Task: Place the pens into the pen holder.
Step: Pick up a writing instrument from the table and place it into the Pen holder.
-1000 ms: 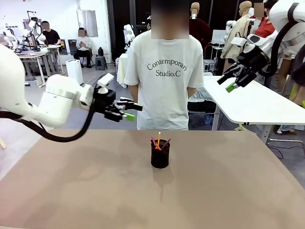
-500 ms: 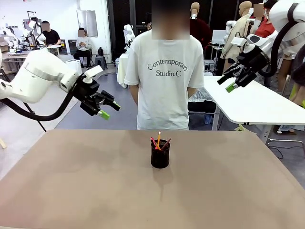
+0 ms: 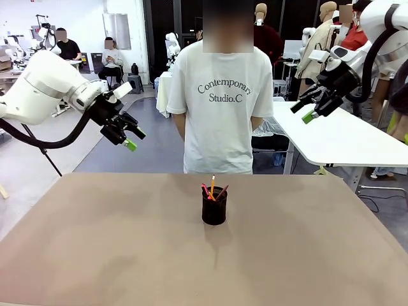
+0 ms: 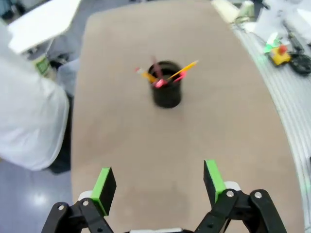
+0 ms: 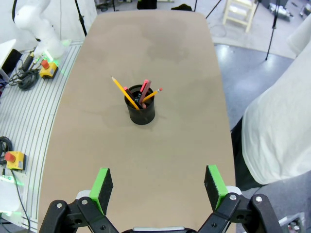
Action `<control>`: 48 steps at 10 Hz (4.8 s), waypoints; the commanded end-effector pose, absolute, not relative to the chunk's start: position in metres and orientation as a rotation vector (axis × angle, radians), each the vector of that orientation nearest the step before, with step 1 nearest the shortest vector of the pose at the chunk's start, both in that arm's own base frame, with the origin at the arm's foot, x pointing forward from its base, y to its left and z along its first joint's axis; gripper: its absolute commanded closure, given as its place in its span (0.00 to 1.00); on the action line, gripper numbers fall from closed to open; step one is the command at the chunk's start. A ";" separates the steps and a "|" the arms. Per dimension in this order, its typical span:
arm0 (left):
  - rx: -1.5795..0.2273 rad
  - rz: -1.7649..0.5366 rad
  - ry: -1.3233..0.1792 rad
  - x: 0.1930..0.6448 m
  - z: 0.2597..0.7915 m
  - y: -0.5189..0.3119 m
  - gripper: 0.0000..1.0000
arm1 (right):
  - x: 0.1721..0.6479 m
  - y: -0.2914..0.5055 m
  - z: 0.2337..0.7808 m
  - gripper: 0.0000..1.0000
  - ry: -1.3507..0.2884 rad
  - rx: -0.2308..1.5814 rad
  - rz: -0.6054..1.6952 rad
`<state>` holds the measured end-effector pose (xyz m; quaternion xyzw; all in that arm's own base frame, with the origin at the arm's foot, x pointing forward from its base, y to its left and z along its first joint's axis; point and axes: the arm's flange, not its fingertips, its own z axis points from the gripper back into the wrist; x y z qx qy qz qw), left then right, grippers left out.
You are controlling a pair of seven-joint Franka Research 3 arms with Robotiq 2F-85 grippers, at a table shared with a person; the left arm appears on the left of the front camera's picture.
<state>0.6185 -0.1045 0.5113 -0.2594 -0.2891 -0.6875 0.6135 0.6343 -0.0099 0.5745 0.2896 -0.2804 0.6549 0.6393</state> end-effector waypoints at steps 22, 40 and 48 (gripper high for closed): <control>-0.487 -1.365 -0.717 0.621 0.545 -0.090 0.06 | 0.631 -0.008 0.575 0.00 -0.641 0.659 1.487; -0.487 -1.365 -0.717 0.621 0.545 -0.090 0.06 | 0.631 -0.008 0.575 0.00 -0.641 0.659 1.487; -0.487 -1.365 -0.717 0.621 0.545 -0.090 0.06 | 0.631 -0.008 0.575 0.00 -0.641 0.659 1.487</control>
